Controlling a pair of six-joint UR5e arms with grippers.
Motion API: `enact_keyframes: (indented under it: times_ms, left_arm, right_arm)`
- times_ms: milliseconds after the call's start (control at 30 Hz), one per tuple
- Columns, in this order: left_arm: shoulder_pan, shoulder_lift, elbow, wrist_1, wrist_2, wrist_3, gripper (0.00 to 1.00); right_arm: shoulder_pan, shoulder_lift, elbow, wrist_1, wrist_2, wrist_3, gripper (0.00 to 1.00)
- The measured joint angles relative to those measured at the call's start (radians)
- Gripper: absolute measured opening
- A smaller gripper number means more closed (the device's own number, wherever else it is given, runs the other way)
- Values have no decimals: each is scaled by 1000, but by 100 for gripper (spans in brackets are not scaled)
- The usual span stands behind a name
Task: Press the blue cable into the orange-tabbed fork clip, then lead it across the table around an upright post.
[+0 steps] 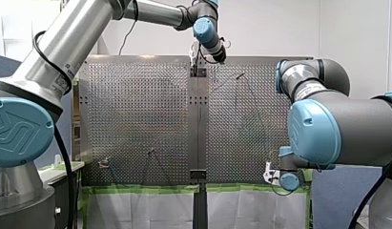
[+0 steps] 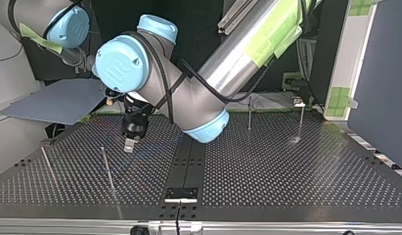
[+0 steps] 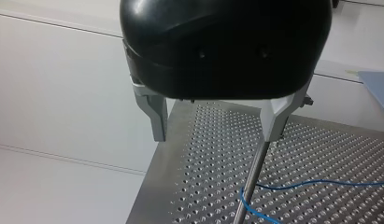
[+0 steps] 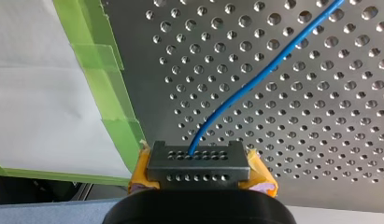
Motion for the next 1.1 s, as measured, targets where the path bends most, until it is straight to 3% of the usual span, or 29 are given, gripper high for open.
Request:
enact_keyframes:
  times_ms: [567,767,1100]
  left_arm:
    - [-1,0,-8,-3,-16,-31,98]
    - [-3,3,-55,9,-20,-28,98]
    - [8,77,-149,93,41,-35,98]
  right_arm:
    - [0,0,0,3,0,-1,0]
    - [0,0,0,8,0,-1,0]
    - [2,0,0,9,0,-2,0]
